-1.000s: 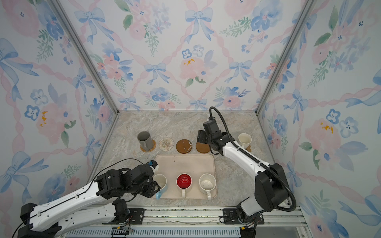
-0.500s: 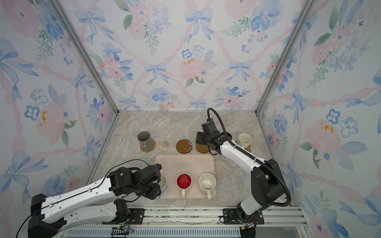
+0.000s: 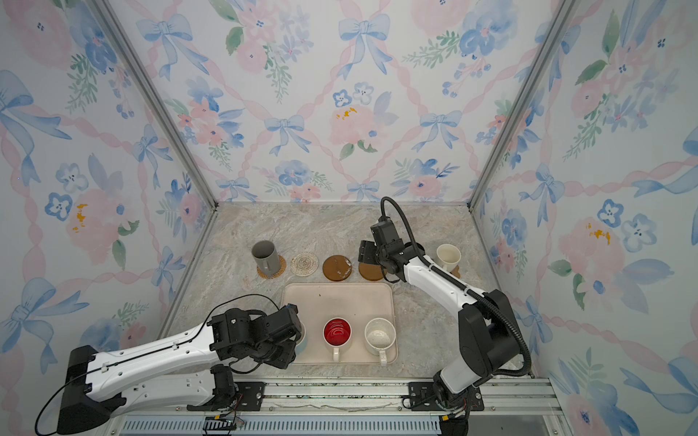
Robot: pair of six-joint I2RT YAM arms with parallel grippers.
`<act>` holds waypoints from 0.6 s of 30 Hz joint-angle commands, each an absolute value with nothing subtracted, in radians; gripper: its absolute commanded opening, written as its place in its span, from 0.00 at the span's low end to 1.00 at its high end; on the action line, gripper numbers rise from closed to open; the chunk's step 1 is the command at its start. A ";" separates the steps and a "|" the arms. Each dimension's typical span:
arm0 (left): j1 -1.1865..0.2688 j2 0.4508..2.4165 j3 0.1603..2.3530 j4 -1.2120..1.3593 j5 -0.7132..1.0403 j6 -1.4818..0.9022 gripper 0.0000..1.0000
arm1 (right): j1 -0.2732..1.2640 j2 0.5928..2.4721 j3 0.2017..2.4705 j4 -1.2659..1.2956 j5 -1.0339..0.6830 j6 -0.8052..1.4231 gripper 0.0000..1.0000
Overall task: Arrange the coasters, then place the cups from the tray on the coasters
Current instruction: 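Close the left gripper on the blue-handled white mug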
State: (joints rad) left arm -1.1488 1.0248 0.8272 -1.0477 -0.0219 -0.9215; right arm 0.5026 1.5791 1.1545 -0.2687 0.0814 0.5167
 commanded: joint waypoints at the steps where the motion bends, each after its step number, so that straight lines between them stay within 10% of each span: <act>1: -1.161 1.022 0.800 -1.064 -0.061 -0.996 0.32 | 0.491 1.598 1.157 -0.250 0.067 0.529 0.76; 18: -1.180 0.976 0.746 -1.017 -0.195 -1.191 0.31 | 0.482 1.611 1.157 -0.247 0.044 0.532 0.76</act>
